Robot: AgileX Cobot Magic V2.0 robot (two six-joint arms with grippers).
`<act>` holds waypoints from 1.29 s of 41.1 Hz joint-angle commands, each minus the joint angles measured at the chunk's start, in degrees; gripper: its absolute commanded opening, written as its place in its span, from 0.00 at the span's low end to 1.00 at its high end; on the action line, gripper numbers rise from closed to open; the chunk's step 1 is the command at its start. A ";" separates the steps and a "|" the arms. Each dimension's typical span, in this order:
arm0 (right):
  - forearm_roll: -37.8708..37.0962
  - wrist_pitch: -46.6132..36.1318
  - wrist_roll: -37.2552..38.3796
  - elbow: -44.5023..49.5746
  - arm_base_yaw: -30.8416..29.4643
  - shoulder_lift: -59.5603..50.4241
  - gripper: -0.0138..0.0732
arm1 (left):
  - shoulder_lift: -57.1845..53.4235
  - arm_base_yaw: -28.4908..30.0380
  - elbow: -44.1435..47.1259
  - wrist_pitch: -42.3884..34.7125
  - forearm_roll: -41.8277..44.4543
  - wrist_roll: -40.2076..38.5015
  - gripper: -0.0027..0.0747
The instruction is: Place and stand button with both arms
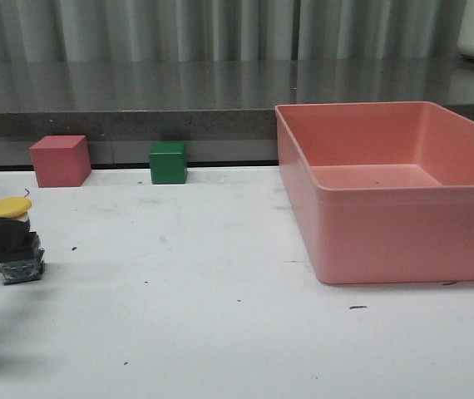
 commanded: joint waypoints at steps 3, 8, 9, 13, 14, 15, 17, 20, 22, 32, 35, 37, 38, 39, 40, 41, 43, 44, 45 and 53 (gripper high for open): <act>-0.69 -3.63 -0.38 -1.40 -0.15 0.16 0.67 | -10.56 -0.39 0.94 0.45 0.21 -0.22 0.59; -0.69 -3.63 -0.38 -1.40 -0.15 0.16 0.67 | -19.83 -2.52 0.07 14.46 0.84 -0.81 0.59; -0.69 -3.63 -0.38 -1.40 -0.15 0.16 0.67 | -22.28 -3.05 -0.36 17.60 0.84 -0.81 0.59; -0.69 -3.63 -0.38 -1.40 -0.15 0.16 0.67 | -31.16 -6.03 -4.20 34.74 0.07 -0.81 0.59; -0.69 -3.63 -0.38 -1.40 -0.15 0.16 0.67 | -33.65 -6.62 -5.31 38.65 -0.47 -0.81 0.59; -0.69 -3.63 -0.38 -1.40 -0.15 0.16 0.67 | -35.49 -7.42 -6.93 43.91 -1.48 -0.81 0.59; -0.69 -3.63 -0.38 -1.40 -0.15 0.16 0.67 | -40.02 -8.46 -10.16 53.25 -2.97 -0.81 0.59; -0.69 -3.63 -0.38 -1.40 -0.15 0.16 0.67 | -44.95 -9.39 -15.57 67.44 -2.97 -0.81 0.59; -0.69 -3.63 -0.38 -1.40 -0.15 0.16 0.67 | -47.75 -9.79 -18.96 75.31 -2.97 -0.81 0.59; -0.69 -3.63 -0.38 -1.40 -0.15 0.16 0.67 | -57.12 -9.80 -32.16 101.07 -3.84 -0.81 0.59; -0.69 -3.63 -0.38 -1.40 -0.15 0.16 0.67 | -58.90 -9.80 -34.49 104.93 -5.62 -0.81 0.59; -0.69 -3.63 -0.38 -1.40 -0.15 0.16 0.67 | -60.10 -9.80 -35.25 106.24 -7.00 -0.81 0.59; -0.69 -3.63 -0.38 -1.40 -0.15 0.16 0.67 | -60.52 -9.80 -35.56 106.89 -7.87 -0.81 0.59; -0.69 -3.63 -0.38 -1.40 -0.15 0.16 0.67 | -60.89 -9.80 -35.69 107.11 -8.18 -0.81 0.59; -0.69 -3.74 -0.38 -1.40 -0.15 0.16 0.67 | -61.36 -9.80 -35.71 107.39 -8.62 -0.81 0.59; -0.69 -3.83 -0.38 -1.40 -0.15 0.16 0.67 | -61.66 -9.80 -35.71 107.39 -9.05 -0.81 0.59; -0.69 -3.90 -0.38 -1.40 -0.15 0.16 0.67 | -62.12 -9.80 -35.71 107.50 -9.22 -0.81 0.59; -0.69 -3.90 -0.38 -1.40 -0.15 0.16 0.67 | -62.40 -9.80 -35.71 107.64 -9.22 -0.81 0.58; -0.69 -3.90 -0.38 -1.40 -0.15 0.16 0.67 | -62.49 -9.80 -35.71 107.64 -9.22 -0.81 0.58; -0.69 -4.90 -0.38 -1.40 -0.15 0.24 0.67 | -62.42 -9.80 -35.71 107.73 -8.82 -0.81 0.58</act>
